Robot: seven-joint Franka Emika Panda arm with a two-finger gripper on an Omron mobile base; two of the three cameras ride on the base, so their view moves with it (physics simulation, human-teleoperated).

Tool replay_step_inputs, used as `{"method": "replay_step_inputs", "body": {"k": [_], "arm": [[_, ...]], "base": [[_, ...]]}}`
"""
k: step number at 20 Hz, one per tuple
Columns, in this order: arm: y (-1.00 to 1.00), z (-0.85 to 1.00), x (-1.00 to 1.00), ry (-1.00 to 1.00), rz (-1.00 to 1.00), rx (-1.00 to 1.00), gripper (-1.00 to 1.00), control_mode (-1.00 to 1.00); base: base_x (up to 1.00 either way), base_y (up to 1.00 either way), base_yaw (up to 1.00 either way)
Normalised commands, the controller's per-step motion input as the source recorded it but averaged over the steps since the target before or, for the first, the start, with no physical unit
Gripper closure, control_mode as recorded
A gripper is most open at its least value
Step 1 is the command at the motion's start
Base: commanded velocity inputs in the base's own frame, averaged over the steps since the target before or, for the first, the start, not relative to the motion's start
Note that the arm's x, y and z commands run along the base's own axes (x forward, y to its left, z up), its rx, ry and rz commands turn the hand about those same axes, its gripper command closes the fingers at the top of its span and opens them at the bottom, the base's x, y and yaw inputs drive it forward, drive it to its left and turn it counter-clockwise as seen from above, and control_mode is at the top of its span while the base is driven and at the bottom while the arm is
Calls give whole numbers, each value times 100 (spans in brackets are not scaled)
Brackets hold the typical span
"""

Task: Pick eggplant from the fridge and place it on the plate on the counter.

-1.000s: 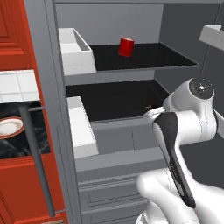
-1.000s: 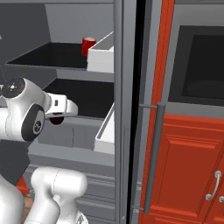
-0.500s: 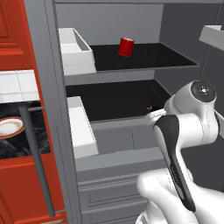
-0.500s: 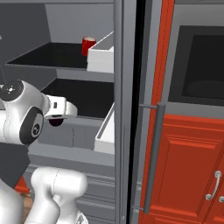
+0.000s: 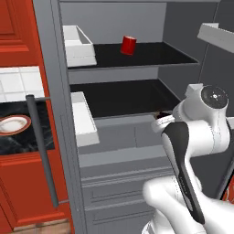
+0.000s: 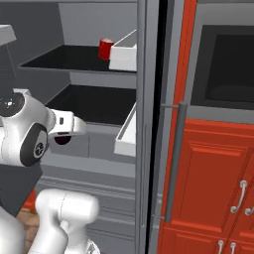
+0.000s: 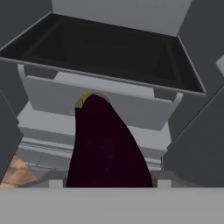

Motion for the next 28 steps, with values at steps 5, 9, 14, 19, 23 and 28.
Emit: {"method": "replay_step_inputs", "body": {"k": [5, 9, 14, 19, 23, 28], "arm": [[0, 0, 0, 0, 0, 0, 100, 100], [0, 0, 0, 0, 0, 0, 100, 100], [0, 0, 0, 0, 0, 0, 100, 100], [0, 0, 0, 0, 0, 0, 100, 100], [0, 0, 0, 0, 0, 0, 100, 100], [0, 0, 0, 0, 0, 0, 100, 100]], "base": [[-44, -1, 8], [-45, 0, 14], [-48, 0, 17], [-47, 0, 18], [-47, 0, 15], [-51, 5, 13]]}}
